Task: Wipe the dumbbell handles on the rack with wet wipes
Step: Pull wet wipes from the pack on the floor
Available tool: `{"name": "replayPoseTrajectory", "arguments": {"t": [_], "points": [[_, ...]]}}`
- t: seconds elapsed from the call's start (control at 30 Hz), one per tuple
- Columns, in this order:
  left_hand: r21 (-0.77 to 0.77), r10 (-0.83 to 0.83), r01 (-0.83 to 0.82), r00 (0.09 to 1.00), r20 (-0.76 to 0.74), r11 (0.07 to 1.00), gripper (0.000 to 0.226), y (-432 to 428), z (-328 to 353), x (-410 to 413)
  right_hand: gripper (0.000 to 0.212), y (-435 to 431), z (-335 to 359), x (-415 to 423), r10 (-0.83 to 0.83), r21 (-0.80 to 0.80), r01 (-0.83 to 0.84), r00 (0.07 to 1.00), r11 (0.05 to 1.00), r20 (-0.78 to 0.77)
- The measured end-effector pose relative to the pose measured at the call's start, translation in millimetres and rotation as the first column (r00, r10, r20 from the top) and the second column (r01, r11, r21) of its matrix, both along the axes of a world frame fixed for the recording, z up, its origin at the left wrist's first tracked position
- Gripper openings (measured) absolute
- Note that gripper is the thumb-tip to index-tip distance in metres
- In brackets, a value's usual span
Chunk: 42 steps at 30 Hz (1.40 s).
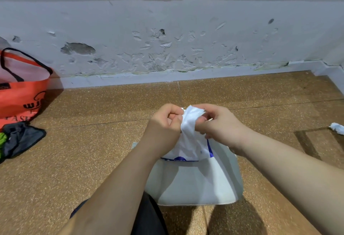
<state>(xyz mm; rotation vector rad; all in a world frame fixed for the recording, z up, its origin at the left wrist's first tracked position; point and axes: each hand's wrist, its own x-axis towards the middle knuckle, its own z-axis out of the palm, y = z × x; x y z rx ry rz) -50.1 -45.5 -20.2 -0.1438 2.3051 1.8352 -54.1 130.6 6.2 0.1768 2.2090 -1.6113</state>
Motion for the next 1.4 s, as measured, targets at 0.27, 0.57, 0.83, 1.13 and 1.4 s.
{"name": "replayPoseTrajectory", "arguments": {"t": [0.27,0.57,0.83,1.13,1.4], "points": [[0.556,-0.087,-0.038,0.977,0.196,0.83,0.034,9.3,23.1,-1.9,0.02,-1.0,13.3,-2.3,-0.144,-0.228,0.16,0.986,0.96,0.087],[0.641,-0.152,-0.032,0.961,0.23,0.767,0.037,14.8,28.7,0.8,0.026,17.2,21.4,-3.4,-0.249,-0.311,0.304,0.947,0.901,0.204],[0.705,-0.278,0.02,0.926,0.254,0.709,0.036,20.8,32.1,4.3,0.039,26.2,18.1,-7.1,-0.342,-0.276,0.405,0.906,0.872,0.25],[0.711,-0.094,-0.353,0.858,0.506,0.609,0.028,51.1,79.8,17.2,0.031,42.2,55.5,-9.4,-0.224,-0.478,0.454,0.858,0.752,0.463],[0.483,-0.201,-0.136,0.789,0.581,0.865,0.027,89.7,249.3,40.8,0.027,81.2,222.5,56.1,-0.483,-0.38,0.713,0.688,0.59,0.541]]}}
